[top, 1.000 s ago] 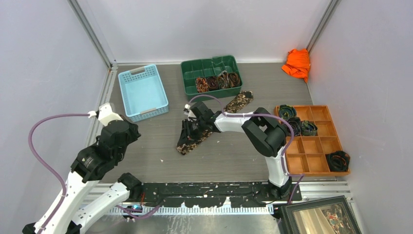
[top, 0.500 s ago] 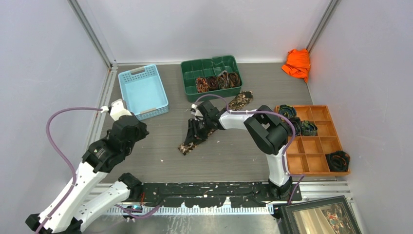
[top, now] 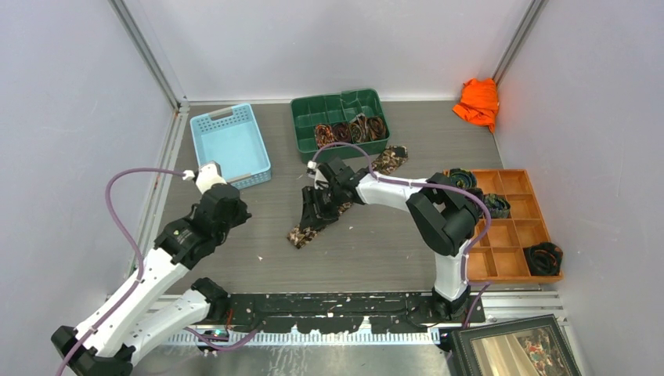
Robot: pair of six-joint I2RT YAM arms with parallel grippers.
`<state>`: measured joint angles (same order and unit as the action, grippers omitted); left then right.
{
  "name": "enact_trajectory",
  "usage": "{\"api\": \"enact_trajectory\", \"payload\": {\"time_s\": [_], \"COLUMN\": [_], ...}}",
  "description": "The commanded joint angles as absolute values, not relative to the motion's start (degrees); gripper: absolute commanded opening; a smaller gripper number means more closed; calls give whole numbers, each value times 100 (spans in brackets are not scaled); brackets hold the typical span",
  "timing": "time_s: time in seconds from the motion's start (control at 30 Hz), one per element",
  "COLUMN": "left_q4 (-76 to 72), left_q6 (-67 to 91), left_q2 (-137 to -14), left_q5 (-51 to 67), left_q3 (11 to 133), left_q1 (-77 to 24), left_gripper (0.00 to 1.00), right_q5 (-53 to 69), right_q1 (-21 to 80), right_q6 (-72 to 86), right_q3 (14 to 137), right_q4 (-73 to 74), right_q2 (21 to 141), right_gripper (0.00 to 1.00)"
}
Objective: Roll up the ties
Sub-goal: Roll the tie at the center of the board.
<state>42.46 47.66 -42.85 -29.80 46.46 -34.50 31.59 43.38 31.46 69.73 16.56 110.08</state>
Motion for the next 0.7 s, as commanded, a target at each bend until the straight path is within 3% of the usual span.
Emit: {"api": "enact_trajectory", "payload": {"time_s": [0.0, 0.13, 0.27, 0.47, 0.67], "left_q4": [3535, 3281, 3077, 2275, 1119], "left_q6": [4833, 4825, 4803, 4703, 4559], "left_q2": [-4559, -4790, -4961, -5371, -6395], "left_q5": [-2841, -2723, -2647, -2350, -2053], "left_q3": [4427, 4298, 4162, 3794, 3609], "left_q1": [-3467, -3472, -3468, -3470, -3444], "left_gripper": [0, 0, 0, 0, 0], "right_q5": [2672, 2328, 2055, 1783, 1562], "right_q1": [4336, 4337, 4348, 4347, 4403], "right_q6": [2786, 2604, 2530, 2437, 2666], "right_q3": [7226, 7354, 7361, 7284, 6844], "right_q4": [2002, 2245, 2276, 2273, 2068], "right_q2": [10587, 10829, 10927, 10799, 9870], "right_gripper": [53, 41, 37, 36, 36]}}
